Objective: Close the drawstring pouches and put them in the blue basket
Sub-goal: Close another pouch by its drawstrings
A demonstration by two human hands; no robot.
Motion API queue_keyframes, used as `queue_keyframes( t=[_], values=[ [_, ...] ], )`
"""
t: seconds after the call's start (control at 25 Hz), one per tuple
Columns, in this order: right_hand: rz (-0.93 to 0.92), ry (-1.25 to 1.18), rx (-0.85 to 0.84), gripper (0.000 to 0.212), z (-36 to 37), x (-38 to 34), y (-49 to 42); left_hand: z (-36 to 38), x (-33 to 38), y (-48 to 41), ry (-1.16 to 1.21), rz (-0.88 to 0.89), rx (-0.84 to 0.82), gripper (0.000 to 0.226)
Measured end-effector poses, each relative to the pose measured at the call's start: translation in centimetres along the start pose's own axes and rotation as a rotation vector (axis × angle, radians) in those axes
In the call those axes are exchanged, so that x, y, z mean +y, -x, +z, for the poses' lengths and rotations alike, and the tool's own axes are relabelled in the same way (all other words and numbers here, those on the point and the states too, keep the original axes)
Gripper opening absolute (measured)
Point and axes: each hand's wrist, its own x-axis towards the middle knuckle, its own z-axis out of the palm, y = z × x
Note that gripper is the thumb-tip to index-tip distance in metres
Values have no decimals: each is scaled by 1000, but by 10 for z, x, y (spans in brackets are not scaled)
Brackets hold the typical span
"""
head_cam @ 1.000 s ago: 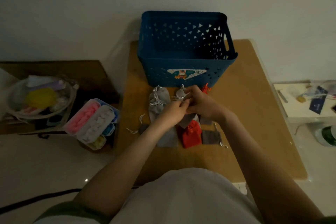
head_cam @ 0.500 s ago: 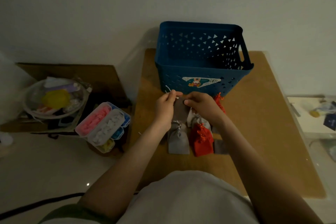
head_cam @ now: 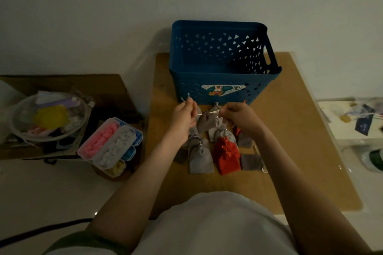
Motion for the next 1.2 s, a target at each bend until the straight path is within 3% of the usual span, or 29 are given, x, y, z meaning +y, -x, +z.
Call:
queue_keyframes(
  t=[0.16, 0.4, 0.56, 0.68, 0.88, 1.04, 1.2],
  values=[
    [-44, 83, 43, 12, -3, -3, -1, 1, 6, 1, -326, 0, -115, 32],
    [-293, 260, 30, 2, 4, -19, -2, 19, 3, -1, -677, 114, -231, 24],
    [-397, 265, 65, 7, 3, -26, -8, 18, 4, -1, -695, 187, -206, 24],
    [-425, 251, -19, 7, 6, -33, -10, 16, 6, 1, -706, 179, -240, 21],
    [-368, 107, -33, 16, 6, -37, -9, 12, 11, 9, -301, 69, -418, 21],
    [-339, -67, -66, 18, 9, -42, -3, 6, 9, 11, -483, 169, -437, 16],
    [-355, -186, -69, 13, 5, -37, -1, -1, 9, 10, -400, 181, -405, 28]
  ],
)
